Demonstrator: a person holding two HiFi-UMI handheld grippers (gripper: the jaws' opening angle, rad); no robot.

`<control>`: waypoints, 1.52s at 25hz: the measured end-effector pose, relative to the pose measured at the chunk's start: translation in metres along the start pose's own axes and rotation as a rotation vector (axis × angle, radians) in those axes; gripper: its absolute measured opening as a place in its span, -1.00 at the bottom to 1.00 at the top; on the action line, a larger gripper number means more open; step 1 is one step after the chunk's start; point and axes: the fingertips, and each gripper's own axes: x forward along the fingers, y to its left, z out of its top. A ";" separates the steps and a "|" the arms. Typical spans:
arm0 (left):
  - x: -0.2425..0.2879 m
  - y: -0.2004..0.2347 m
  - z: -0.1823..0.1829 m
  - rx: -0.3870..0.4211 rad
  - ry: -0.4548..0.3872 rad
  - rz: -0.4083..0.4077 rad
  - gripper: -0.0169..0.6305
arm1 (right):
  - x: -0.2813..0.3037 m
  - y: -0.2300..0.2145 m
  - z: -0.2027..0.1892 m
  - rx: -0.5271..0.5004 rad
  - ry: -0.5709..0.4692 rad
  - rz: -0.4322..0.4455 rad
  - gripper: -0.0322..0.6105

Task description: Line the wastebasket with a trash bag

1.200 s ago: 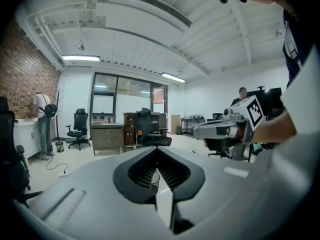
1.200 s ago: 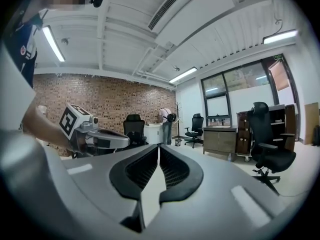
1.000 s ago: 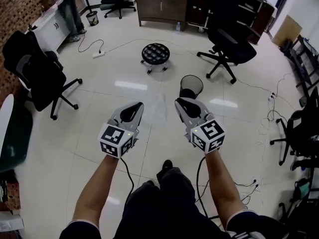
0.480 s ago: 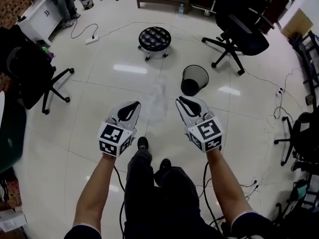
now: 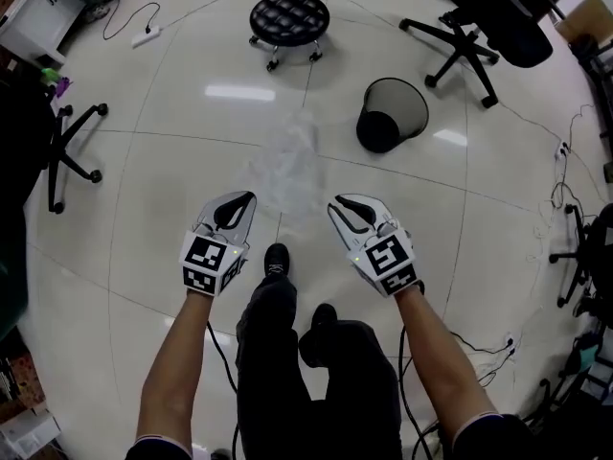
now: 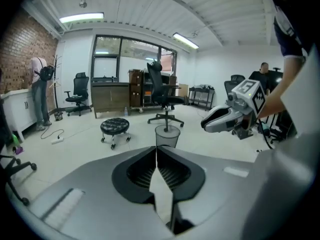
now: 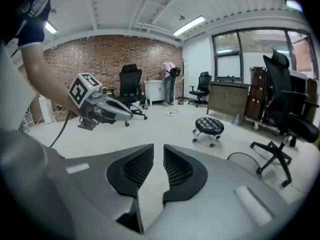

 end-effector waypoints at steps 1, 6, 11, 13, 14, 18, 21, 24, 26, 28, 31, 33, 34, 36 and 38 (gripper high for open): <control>0.011 0.003 -0.022 -0.008 0.017 0.000 -0.91 | 0.015 0.002 -0.023 -0.001 0.025 0.013 -0.70; 0.062 0.023 -0.126 -0.057 0.085 0.007 -0.89 | 0.082 0.006 -0.135 0.008 0.132 0.073 -0.66; 0.110 0.039 -0.209 -0.073 0.147 0.009 -0.83 | 0.142 0.002 -0.231 -0.021 0.237 0.149 -0.65; 0.125 0.049 -0.236 -0.069 0.174 0.011 -0.79 | 0.168 -0.001 -0.259 -0.029 0.254 0.179 -0.64; 0.131 0.053 -0.249 -0.064 0.185 0.014 -0.75 | 0.182 -0.001 -0.272 -0.034 0.259 0.195 -0.63; 0.162 0.067 -0.293 -0.068 0.203 0.034 -0.66 | 0.223 -0.005 -0.325 -0.062 0.289 0.247 -0.48; 0.178 0.078 -0.318 -0.058 0.220 0.035 -0.62 | 0.246 -0.002 -0.355 -0.108 0.317 0.274 -0.40; 0.186 0.093 -0.331 -0.045 0.229 0.042 -0.59 | 0.264 -0.001 -0.378 -0.201 0.356 0.288 -0.39; 0.189 0.102 -0.338 -0.035 0.233 0.048 -0.59 | 0.271 -0.006 -0.386 -0.245 0.366 0.280 -0.46; 0.191 0.107 -0.346 -0.030 0.246 0.042 -0.55 | 0.274 -0.013 -0.385 -0.255 0.356 0.258 -0.82; 0.188 0.114 -0.362 -0.018 0.285 0.033 -0.49 | 0.274 -0.024 -0.371 -0.201 0.307 0.231 -0.89; 0.187 0.120 -0.370 0.000 0.309 0.037 -0.45 | 0.270 -0.033 -0.360 -0.164 0.269 0.208 -0.89; 0.188 0.123 -0.372 0.016 0.317 0.040 -0.44 | 0.268 -0.039 -0.354 -0.151 0.255 0.195 -0.89; 0.192 0.129 -0.374 0.060 0.338 0.048 -0.39 | 0.264 -0.051 -0.344 -0.127 0.231 0.169 -0.89; 0.196 0.135 -0.379 0.100 0.372 0.052 -0.35 | 0.261 -0.062 -0.335 -0.106 0.208 0.142 -0.89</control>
